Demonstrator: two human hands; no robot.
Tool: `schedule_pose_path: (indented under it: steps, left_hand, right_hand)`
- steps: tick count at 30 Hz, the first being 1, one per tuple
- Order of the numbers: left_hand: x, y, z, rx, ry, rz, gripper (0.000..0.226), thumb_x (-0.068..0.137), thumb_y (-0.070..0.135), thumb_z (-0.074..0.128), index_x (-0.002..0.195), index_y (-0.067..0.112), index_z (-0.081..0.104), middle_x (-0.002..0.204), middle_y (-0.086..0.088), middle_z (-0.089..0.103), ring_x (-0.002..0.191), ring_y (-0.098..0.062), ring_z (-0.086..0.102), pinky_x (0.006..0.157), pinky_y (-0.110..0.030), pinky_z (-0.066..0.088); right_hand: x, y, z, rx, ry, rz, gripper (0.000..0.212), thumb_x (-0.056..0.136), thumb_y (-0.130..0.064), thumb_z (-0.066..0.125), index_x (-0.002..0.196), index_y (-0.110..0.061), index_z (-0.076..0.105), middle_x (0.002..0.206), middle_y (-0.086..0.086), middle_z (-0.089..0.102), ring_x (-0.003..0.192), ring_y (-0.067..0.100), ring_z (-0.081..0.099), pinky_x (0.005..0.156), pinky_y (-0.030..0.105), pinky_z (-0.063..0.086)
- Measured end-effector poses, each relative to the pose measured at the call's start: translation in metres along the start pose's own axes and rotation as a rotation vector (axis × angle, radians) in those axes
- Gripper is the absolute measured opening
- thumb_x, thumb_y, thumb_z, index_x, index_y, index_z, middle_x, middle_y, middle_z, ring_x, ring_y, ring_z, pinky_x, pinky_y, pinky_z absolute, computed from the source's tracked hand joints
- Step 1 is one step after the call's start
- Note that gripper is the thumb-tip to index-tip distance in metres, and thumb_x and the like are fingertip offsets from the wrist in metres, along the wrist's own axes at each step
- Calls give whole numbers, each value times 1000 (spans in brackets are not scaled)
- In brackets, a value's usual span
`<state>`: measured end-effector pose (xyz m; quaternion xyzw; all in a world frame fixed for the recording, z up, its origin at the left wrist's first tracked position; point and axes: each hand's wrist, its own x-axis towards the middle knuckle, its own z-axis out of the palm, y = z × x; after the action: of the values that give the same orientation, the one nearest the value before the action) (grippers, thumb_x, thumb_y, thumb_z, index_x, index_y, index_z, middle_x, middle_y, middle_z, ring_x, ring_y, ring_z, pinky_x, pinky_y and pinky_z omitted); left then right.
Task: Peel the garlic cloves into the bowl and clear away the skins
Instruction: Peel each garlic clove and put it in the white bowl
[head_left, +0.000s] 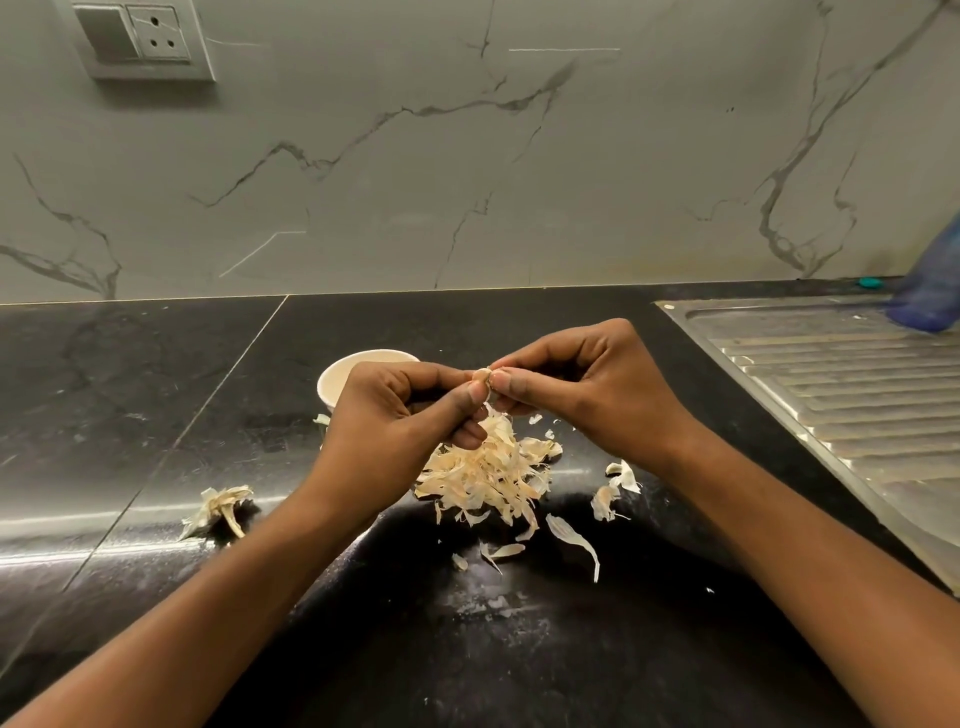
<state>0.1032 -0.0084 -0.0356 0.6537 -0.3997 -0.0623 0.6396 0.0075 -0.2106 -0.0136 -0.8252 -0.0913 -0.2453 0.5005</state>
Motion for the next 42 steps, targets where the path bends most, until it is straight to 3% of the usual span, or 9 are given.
schedule_pose_path:
  steps: [8, 14, 21, 27, 36, 42]
  left_hand:
    - [-4, -2, 6, 84, -6, 39, 17, 96, 13, 70, 109, 6, 80, 79, -7, 79, 70, -25, 78, 71, -34, 66]
    - [-3, 0, 9, 28, -41, -25, 18, 98, 18, 65, 105, 11, 79, 83, -10, 78, 73, -26, 78, 72, -34, 66]
    - [-2, 6, 8, -126, -50, -105, 26, 96, 21, 62, 106, 3, 77, 87, -18, 77, 75, -30, 76, 70, -30, 64]
    - [-1, -2, 4, 109, -50, -1, 18, 100, 16, 64, 108, 9, 79, 84, -9, 79, 76, -24, 78, 73, -37, 66]
    - [-6, -5, 5, 317, -52, 96, 17, 104, 13, 63, 104, 14, 80, 75, 2, 76, 71, -17, 76, 69, -30, 64]
    - [-6, -6, 4, 322, -56, 116, 17, 103, 12, 64, 105, 13, 80, 75, 2, 75, 71, -18, 76, 68, -31, 64]
  right_hand:
    - [-3, 4, 8, -127, 84, -66, 7, 95, -11, 79, 97, -5, 82, 84, 3, 80, 74, 25, 78, 67, 51, 66]
    - [-3, 6, 13, -158, 128, -68, 6, 95, -9, 76, 92, -8, 81, 75, 3, 76, 64, 27, 73, 60, 54, 62]
    - [-3, 4, 5, -82, 133, -47, 5, 92, -8, 81, 94, -4, 81, 79, 3, 79, 69, 24, 77, 67, 48, 66]
    - [-1, 5, 1, -154, 28, -64, 13, 93, -14, 82, 104, -6, 83, 90, 0, 82, 81, 21, 80, 73, 48, 67]
    - [-2, 9, 7, -243, -16, -108, 10, 96, -17, 79, 99, -9, 84, 80, 2, 80, 66, 26, 76, 59, 53, 62]
    - [-3, 9, 10, -276, 29, -134, 5, 94, -12, 81, 93, -8, 84, 77, 0, 78, 64, 20, 75, 57, 46, 62]
